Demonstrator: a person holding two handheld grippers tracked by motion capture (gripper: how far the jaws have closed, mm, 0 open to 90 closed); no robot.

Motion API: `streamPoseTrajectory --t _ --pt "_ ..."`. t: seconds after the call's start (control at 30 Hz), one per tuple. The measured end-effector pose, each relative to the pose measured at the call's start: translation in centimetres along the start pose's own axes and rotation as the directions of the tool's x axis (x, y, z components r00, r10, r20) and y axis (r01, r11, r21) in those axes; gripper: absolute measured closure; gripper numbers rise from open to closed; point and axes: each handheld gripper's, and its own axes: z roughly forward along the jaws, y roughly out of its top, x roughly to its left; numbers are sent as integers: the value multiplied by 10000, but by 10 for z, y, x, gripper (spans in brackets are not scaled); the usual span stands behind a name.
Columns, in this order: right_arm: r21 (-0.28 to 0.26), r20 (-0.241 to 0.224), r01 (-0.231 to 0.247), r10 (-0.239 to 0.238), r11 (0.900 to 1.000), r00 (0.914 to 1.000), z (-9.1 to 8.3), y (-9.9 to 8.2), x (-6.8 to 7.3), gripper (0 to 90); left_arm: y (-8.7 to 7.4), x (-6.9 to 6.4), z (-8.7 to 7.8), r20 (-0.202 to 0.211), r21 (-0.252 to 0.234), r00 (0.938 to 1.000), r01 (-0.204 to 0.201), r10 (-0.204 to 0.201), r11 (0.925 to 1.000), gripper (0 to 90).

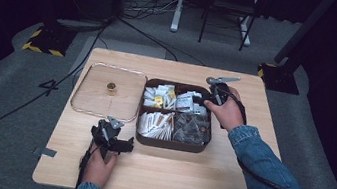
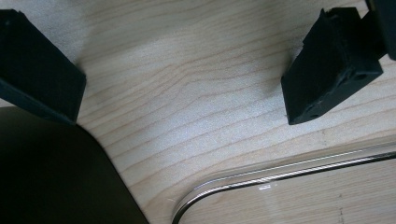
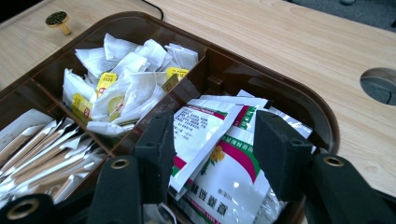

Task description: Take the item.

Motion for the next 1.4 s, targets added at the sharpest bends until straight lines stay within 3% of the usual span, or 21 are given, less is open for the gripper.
streamPoseTrajectory --t 0.13,0.23,0.43,0.63,1.0,1.4 --pt "17 -70 -161 161 9999 9998 9 2 -3 488 0 0 0 0 0 10000 0 0 10000 2" --pt "-99 -404 -666 662 9977 9970 13 3 -6 478 0 0 0 -8 4 10000 -5 5 10000 2" --pt "109 -173 -851 853 9963 9962 20 3 -10 491 0 0 0 10 0 10000 11 -11 10000 2" --pt "318 -166 -821 827 9961 9964 25 3 -9 528 0 0 0 20 -5 10000 9 -9 10000 2" --pt "1247 -244 -949 986 9877 9948 36 -3 -1 593 0 0 0 30 -3 10000 26 -26 10000 2" --pt "876 -720 -845 909 9926 9933 36 7 15 594 0 0 0 25 3 10000 25 -25 10000 2"
